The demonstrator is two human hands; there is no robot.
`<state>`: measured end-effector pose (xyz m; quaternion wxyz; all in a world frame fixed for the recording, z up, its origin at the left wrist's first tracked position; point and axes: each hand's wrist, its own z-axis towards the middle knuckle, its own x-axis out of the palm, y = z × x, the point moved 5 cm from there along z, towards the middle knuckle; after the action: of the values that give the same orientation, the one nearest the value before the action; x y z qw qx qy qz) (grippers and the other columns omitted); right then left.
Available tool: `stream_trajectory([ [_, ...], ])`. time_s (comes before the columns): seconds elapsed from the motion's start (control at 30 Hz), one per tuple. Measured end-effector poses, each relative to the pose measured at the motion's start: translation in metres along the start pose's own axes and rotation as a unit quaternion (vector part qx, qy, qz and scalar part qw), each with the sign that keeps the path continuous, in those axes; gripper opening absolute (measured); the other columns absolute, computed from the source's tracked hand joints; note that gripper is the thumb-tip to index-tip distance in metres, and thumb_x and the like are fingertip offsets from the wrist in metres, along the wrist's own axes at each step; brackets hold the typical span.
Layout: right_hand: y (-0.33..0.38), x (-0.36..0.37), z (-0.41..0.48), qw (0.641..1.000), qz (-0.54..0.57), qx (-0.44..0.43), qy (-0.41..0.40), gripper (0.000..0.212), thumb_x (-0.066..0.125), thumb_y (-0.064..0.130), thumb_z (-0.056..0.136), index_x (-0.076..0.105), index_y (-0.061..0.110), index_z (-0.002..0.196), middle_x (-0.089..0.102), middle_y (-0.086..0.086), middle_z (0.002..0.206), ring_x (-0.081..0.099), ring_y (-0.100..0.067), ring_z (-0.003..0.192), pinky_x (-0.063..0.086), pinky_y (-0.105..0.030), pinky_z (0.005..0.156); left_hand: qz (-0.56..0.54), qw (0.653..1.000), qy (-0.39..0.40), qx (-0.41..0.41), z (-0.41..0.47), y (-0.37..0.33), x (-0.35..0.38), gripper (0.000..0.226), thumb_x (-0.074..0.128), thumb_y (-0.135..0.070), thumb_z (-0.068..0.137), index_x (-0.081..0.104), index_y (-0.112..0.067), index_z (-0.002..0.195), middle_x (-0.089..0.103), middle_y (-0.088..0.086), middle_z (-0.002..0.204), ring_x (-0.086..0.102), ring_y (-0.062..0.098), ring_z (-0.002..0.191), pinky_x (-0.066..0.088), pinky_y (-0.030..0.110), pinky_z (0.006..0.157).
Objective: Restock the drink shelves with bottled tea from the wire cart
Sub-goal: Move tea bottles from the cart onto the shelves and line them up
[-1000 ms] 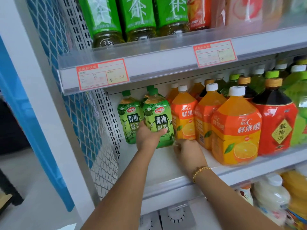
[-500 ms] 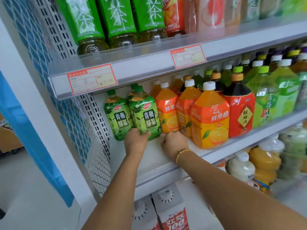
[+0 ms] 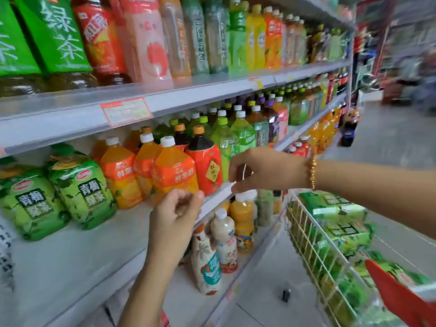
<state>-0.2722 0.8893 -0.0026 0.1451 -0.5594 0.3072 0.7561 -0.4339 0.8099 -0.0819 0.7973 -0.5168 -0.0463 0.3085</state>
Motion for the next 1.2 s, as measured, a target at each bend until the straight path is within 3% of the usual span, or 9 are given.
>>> stream_trajectory([
  [0.1,-0.080,-0.031,-0.066,0.992,-0.005,0.128,-0.020,0.017,0.073,0.026,0.079,0.065,0.020,0.091,0.063,0.014,0.083,0.059,-0.004,0.073,0.046,-0.010,0.065,-0.023,0.990,0.136,0.014,-0.010,-0.014,0.088,0.010,0.071,-0.027,0.081,0.062,-0.025,0.083,0.067,-0.010,0.081,0.063,0.005,0.080,0.048,0.012,0.070],
  [0.2,-0.158,-0.039,-0.135,0.967,-0.029,0.253,-0.021,0.022,0.074,0.026,0.077,0.067,0.017,0.096,0.064,0.010,0.083,0.061,-0.011,0.078,0.049,-0.022,0.071,0.011,0.965,0.259,0.035,-0.022,-0.018,0.169,0.020,0.071,-0.026,0.082,0.063,-0.024,0.100,0.065,-0.016,0.098,0.059,-0.010,0.090,0.043,0.006,0.078],
  [0.43,-0.292,-0.003,-0.194,0.897,-0.006,0.432,0.094,0.057,0.075,0.028,0.077,0.052,0.008,0.126,0.066,-0.011,0.106,0.060,-0.017,0.070,0.047,-0.019,0.063,0.161,0.906,0.390,-0.032,-0.011,0.025,0.271,0.069,0.066,-0.041,0.084,0.039,-0.015,0.142,0.040,0.005,0.148,0.043,0.021,0.132,0.036,0.031,0.107],
  [0.6,-0.331,0.002,-0.167,0.860,0.099,0.485,0.126,0.049,0.062,0.014,0.088,0.046,0.002,0.133,0.057,-0.021,0.127,0.057,-0.034,0.113,0.049,-0.041,0.095,0.102,0.908,0.398,-0.079,-0.010,0.036,0.277,0.076,0.068,-0.037,0.082,0.035,-0.011,0.145,0.034,0.006,0.151,0.037,0.019,0.136,0.031,0.035,0.113],
  [0.73,-0.351,0.026,-0.158,0.824,0.219,0.510,0.116,0.054,0.053,0.008,0.093,0.033,0.012,0.143,0.044,-0.019,0.141,0.044,-0.034,0.128,0.041,-0.038,0.101,0.100,0.911,0.392,-0.081,-0.008,0.041,0.278,0.078,0.068,-0.042,0.080,0.034,-0.017,0.145,0.031,0.002,0.152,0.034,0.015,0.137,0.029,0.038,0.114],
  [0.87,-0.361,0.048,-0.152,0.817,0.278,0.495,0.101,0.030,0.058,0.022,0.090,0.057,0.016,0.120,0.059,-0.005,0.113,0.057,-0.016,0.095,0.050,-0.029,0.084,0.112,0.915,0.383,-0.062,-0.009,0.045,0.277,0.069,0.062,-0.040,0.087,0.031,-0.024,0.147,0.027,-0.015,0.151,0.032,0.011,0.138,0.025,0.032,0.114],
  [1.0,-0.372,0.057,-0.146,0.721,0.399,0.562,0.068,0.014,0.048,0.013,0.096,0.052,0.000,0.091,0.058,-0.016,0.082,0.057,-0.021,0.069,0.056,-0.029,0.050,0.108,0.914,0.385,-0.063,-0.009,0.046,0.277,0.071,0.062,-0.044,0.086,0.030,-0.026,0.147,0.025,-0.018,0.151,0.030,0.010,0.139,0.024,0.034,0.116],
  [1.13,-0.351,0.007,-0.127,0.685,0.474,0.543,-0.102,0.015,0.060,0.009,0.088,0.051,0.004,0.078,0.053,-0.009,0.073,0.053,-0.009,0.050,0.050,-0.018,0.041,0.095,0.916,0.383,-0.077,-0.007,0.044,0.275,0.072,0.064,-0.043,0.085,0.032,-0.025,0.146,0.025,-0.014,0.152,0.030,0.011,0.139,0.024,0.036,0.116],
  [1.2,-0.329,-0.016,-0.103,0.765,0.399,0.486,-0.137,0.022,0.069,0.017,0.083,0.053,0.005,0.073,0.055,-0.007,0.067,0.052,-0.005,0.040,0.048,-0.015,0.040,0.091,0.914,0.387,-0.081,-0.009,0.041,0.276,0.072,0.064,-0.042,0.085,0.031,-0.024,0.147,0.026,-0.012,0.152,0.032,0.014,0.138,0.025,0.035,0.115],
])
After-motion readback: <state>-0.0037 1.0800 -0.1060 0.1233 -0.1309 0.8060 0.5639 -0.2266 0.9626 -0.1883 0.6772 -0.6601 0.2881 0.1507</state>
